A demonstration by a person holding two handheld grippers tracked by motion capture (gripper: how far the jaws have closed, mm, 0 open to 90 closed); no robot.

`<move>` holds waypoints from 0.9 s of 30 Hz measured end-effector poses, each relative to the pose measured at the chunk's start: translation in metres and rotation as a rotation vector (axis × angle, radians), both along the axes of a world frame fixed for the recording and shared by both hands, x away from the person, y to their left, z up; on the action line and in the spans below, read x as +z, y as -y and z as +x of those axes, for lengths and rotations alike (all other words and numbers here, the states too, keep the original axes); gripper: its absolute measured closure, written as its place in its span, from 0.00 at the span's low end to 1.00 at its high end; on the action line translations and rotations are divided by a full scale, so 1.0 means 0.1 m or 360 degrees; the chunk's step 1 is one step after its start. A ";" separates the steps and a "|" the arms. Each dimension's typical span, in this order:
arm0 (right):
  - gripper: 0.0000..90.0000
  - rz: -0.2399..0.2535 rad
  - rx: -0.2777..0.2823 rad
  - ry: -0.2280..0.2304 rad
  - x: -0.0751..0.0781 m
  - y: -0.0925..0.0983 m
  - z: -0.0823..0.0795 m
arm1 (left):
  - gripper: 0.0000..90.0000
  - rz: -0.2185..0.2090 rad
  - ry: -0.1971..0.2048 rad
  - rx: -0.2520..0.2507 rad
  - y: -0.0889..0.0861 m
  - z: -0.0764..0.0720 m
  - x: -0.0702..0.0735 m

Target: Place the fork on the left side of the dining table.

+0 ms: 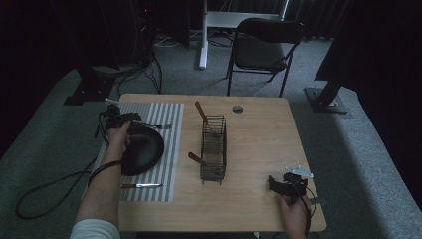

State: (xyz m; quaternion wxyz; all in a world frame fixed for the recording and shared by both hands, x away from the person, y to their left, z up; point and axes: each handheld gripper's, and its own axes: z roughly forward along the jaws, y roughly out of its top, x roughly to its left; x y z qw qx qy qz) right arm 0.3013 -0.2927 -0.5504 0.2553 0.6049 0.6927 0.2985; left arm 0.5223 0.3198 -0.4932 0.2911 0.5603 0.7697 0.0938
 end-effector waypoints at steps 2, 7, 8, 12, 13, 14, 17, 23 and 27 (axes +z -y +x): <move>0.14 0.0000 0.0000 0.0000 0.00 0.00 0.00 | 0.11 -0.0010 -0.0001 0.0018 -0.01 0.00 0.01; 0.14 0.0000 0.0003 -0.0001 0.00 0.00 0.00 | 0.11 -0.0001 0.0036 0.0026 -0.01 -0.03 0.06; 0.14 0.0000 0.0004 -0.0001 0.00 0.00 0.00 | 0.11 0.0021 0.0050 -0.0013 0.02 -0.03 0.07; 0.14 0.0000 0.0004 -0.0001 0.00 0.00 0.00 | 0.11 0.0081 0.0085 -0.0112 0.12 -0.06 0.11; 0.14 0.0000 0.0004 0.0000 0.00 0.00 0.00 | 0.11 0.0081 0.0085 -0.0112 0.12 -0.06 0.11; 0.14 0.0000 0.0004 0.0000 0.00 0.00 0.00 | 0.11 0.0183 0.0165 -0.0133 0.20 -0.12 0.09; 0.14 0.0000 0.0003 0.0000 0.00 0.00 0.00 | 0.11 0.0199 0.0171 -0.0134 0.24 -0.20 0.07; 0.14 0.0001 0.0003 -0.0001 0.00 0.00 0.00 | 0.11 0.0352 0.0238 -0.0166 0.32 -0.43 0.15; 0.14 0.0002 0.0007 -0.0001 0.00 0.00 0.00 | 0.11 0.0433 0.0278 -0.0205 0.35 -0.63 0.23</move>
